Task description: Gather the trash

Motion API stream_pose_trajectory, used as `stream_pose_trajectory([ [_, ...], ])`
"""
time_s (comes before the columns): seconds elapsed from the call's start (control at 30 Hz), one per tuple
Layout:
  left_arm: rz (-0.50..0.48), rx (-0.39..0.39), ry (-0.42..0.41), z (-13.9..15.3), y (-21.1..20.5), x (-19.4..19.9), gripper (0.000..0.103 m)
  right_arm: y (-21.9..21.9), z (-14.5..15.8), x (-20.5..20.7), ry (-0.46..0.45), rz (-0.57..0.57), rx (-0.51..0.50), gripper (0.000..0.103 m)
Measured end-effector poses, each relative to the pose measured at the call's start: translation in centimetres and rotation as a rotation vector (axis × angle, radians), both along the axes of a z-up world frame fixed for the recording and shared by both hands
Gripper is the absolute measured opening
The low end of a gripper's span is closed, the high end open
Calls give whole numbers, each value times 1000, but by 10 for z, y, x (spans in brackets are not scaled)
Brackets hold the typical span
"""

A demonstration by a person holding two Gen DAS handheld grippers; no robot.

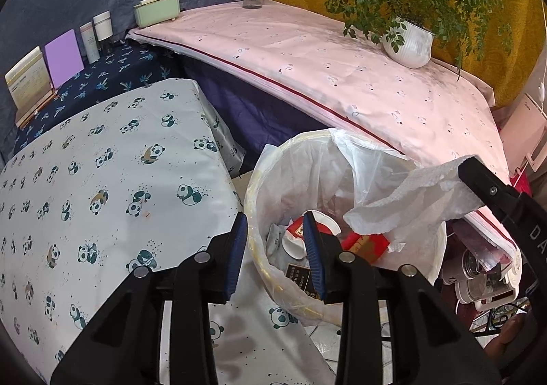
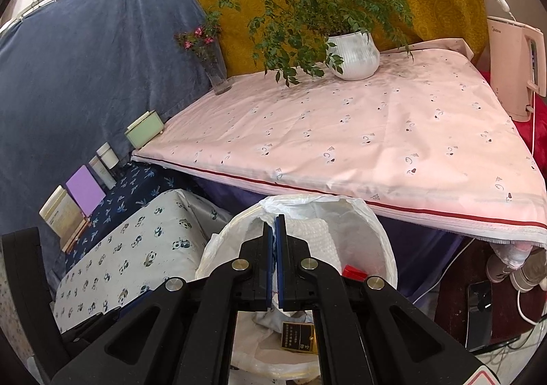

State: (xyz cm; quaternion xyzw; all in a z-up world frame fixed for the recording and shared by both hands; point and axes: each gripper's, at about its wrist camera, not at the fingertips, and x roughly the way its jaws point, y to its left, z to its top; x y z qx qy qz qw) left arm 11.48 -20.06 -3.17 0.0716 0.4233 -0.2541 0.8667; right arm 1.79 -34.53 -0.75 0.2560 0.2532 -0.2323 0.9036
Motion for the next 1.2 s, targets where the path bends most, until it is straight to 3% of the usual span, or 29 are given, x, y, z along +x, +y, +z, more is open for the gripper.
stream_pose_trajectory([
  [0.3,24,-4,7,-1,12,4,33,9,-2,7,16,23,-5,2],
  [0.4,35,-5,4,-1,16,5,40,13,-4,12,37,31,-4,3],
  [0.63,64,-5,-7,2,28,7,51,22,-5,16,41,42,4,9],
  [0.7,76,-7,-10,3,32,8,53,25,-4,17,44,48,-4,15],
  [0.77,79,-9,-11,3,35,7,54,28,-2,17,41,50,-11,22],
  [1.1,102,-7,-20,8,50,2,59,43,3,15,43,77,-19,24],
  [1.2,107,-7,-25,10,54,0,60,49,3,11,47,82,-24,32],
])
